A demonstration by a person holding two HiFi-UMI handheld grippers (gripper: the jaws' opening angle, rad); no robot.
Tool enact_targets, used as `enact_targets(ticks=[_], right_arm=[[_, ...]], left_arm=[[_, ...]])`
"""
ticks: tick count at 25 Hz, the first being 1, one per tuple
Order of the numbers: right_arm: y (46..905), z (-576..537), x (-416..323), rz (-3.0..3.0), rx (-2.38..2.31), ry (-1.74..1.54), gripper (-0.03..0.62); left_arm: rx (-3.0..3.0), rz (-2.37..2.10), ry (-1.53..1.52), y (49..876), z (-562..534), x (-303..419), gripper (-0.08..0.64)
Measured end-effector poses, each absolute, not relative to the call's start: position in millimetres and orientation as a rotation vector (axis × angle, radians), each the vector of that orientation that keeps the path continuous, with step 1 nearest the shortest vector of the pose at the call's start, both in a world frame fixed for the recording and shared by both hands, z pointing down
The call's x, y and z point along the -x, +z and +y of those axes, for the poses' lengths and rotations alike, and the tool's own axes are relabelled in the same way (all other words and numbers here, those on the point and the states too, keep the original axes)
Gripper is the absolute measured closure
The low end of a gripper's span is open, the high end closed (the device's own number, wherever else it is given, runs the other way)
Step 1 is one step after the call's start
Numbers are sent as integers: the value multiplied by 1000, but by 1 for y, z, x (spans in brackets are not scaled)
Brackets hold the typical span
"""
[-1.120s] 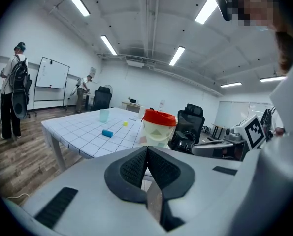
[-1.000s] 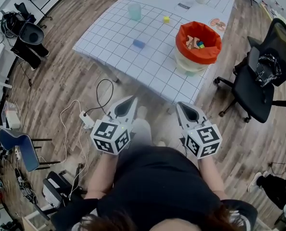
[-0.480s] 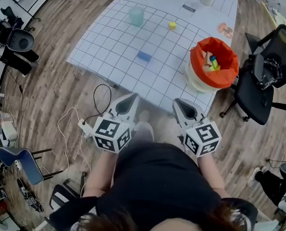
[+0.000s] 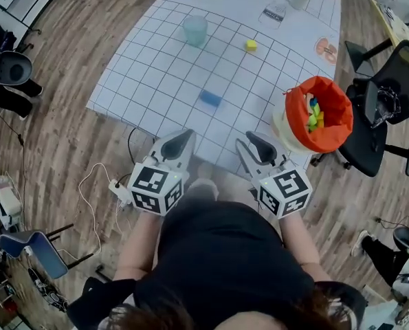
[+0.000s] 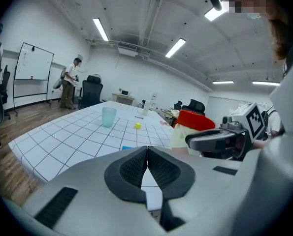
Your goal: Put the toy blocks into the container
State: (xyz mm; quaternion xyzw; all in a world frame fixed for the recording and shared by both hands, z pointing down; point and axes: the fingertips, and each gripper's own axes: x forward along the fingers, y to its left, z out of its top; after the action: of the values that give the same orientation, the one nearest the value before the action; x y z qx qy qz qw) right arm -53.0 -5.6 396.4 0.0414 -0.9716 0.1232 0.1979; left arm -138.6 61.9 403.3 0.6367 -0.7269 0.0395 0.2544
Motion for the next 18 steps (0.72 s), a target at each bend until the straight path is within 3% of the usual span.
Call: enact_targets(ticks=[5, 18], right_arm=[[410, -14, 88, -2668, -83, 308, 442], [467, -40, 151, -2525, -42, 255, 417]], left_arm=[[-1717, -1949, 94, 414, 49, 167, 534], [-1624, -1900, 84, 459, 39, 223, 534]])
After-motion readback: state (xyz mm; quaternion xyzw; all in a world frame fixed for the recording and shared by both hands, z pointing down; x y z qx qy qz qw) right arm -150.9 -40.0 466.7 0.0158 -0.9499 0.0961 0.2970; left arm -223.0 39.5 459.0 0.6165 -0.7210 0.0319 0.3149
